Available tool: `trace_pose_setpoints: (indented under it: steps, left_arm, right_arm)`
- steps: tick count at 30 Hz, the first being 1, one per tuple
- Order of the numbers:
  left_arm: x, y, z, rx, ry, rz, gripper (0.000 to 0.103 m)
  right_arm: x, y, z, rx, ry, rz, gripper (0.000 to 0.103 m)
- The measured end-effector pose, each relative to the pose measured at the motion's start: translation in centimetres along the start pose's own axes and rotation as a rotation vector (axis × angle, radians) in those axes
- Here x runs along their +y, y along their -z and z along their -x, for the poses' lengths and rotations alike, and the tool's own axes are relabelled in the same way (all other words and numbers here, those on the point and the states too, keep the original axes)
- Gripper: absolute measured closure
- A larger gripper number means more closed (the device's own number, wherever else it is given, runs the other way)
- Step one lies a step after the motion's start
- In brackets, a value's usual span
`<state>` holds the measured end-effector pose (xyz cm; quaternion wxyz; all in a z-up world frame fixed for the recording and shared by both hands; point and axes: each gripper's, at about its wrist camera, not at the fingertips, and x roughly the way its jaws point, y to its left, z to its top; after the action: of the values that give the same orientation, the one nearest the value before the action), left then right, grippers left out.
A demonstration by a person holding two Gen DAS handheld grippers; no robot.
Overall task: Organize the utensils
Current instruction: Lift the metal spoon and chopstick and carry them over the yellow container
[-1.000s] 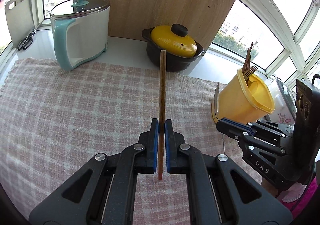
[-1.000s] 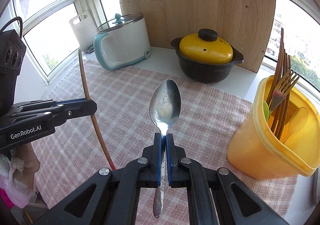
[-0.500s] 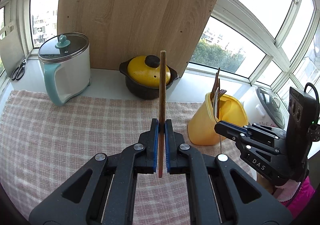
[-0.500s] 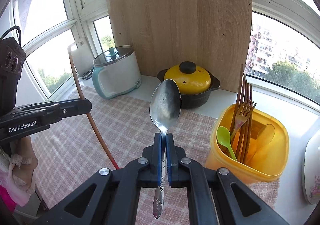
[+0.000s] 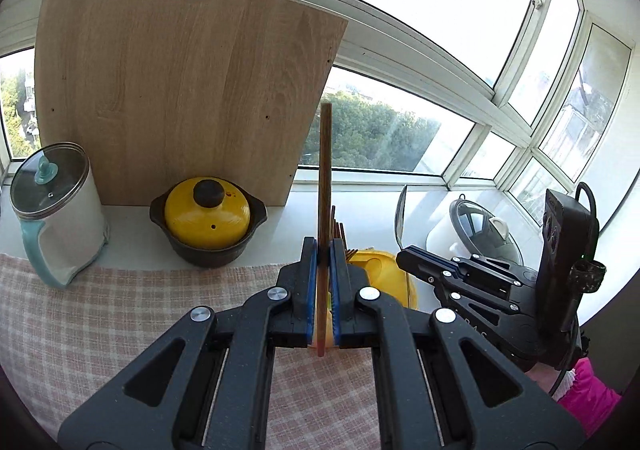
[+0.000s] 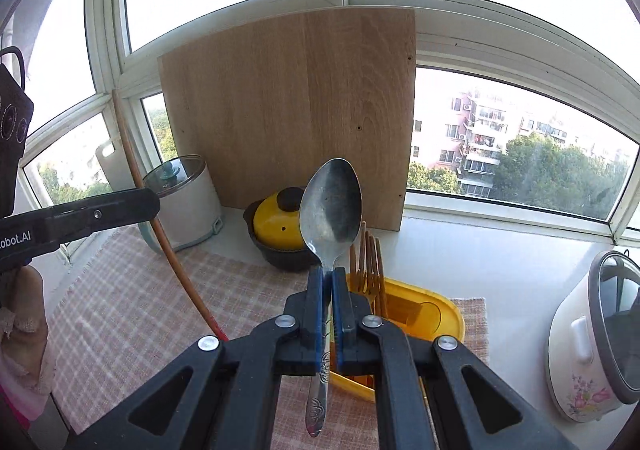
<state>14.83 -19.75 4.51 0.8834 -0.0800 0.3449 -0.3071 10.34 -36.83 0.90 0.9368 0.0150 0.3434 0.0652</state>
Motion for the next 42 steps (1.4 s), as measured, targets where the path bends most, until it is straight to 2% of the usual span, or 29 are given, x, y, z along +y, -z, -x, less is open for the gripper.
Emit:
trace_pose_setpoints:
  steps: [11, 23, 32, 42]
  left_arm:
    - [-2.7, -2.6, -5.0, -0.002, 0.029, -0.013, 0.099]
    - [-3.3, -0.9, -10.1, 0.083, 0.008, -0.022, 0.099]
    - [-3.3, -0.2, -11.3, 0.122, -0.003, -0.037, 0.099]
    - [-2.5, 0.7, -11.3, 0.142, -0.021, -0.026, 0.099]
  right_arm:
    - [-4.3, -1.0, -1.3, -0.010, 0.062, -0.043, 0.101]
    - [-7.0, -0.6, -5.4, 0.033, 0.088, -0.065, 0.101]
    - [-8.5, 0.6, -7.3, 0.103, 0.058, -0.117, 0.101]
    - [-8.5, 1.0, -7.1, 0.130, 0.092, -0.126, 0.101]
